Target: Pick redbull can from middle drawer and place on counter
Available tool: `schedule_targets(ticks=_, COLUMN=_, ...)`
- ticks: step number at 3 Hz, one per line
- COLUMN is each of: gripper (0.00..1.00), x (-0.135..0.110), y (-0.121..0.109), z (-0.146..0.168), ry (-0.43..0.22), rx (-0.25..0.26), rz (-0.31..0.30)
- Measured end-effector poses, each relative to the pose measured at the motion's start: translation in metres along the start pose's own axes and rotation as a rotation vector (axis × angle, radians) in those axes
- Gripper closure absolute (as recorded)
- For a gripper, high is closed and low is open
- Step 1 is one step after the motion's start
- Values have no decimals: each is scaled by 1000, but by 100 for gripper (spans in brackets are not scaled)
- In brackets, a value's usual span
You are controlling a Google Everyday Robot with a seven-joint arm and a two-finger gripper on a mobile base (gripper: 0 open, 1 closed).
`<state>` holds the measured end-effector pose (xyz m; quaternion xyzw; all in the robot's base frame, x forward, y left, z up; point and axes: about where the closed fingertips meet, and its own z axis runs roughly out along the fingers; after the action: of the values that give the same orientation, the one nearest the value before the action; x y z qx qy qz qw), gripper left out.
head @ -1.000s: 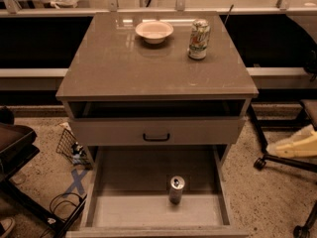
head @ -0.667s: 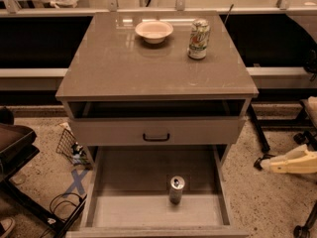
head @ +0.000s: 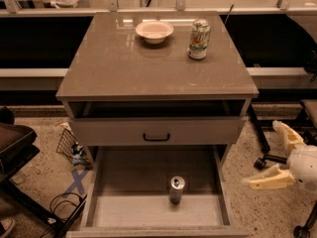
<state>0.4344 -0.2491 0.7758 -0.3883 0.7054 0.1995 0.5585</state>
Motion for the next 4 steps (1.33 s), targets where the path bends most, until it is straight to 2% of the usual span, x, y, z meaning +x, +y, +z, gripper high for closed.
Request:
schedule_targets(ticks=1, gripper=0, x=0, y=0, z=0, ry=0, rx=0, rz=0)
schedule_targets(ticks=2, gripper=0, x=23, y=3, z=14, ry=-13, rx=-21, rz=5)
schedule_targets(ticks=3, gripper=0, x=74, y=11, z=36, ry=-60, rx=-81, rz=21)
schedule_targets(ticks=4, gripper=0, x=143, y=25, z=78, ry=-53, rx=-188, rz=12)
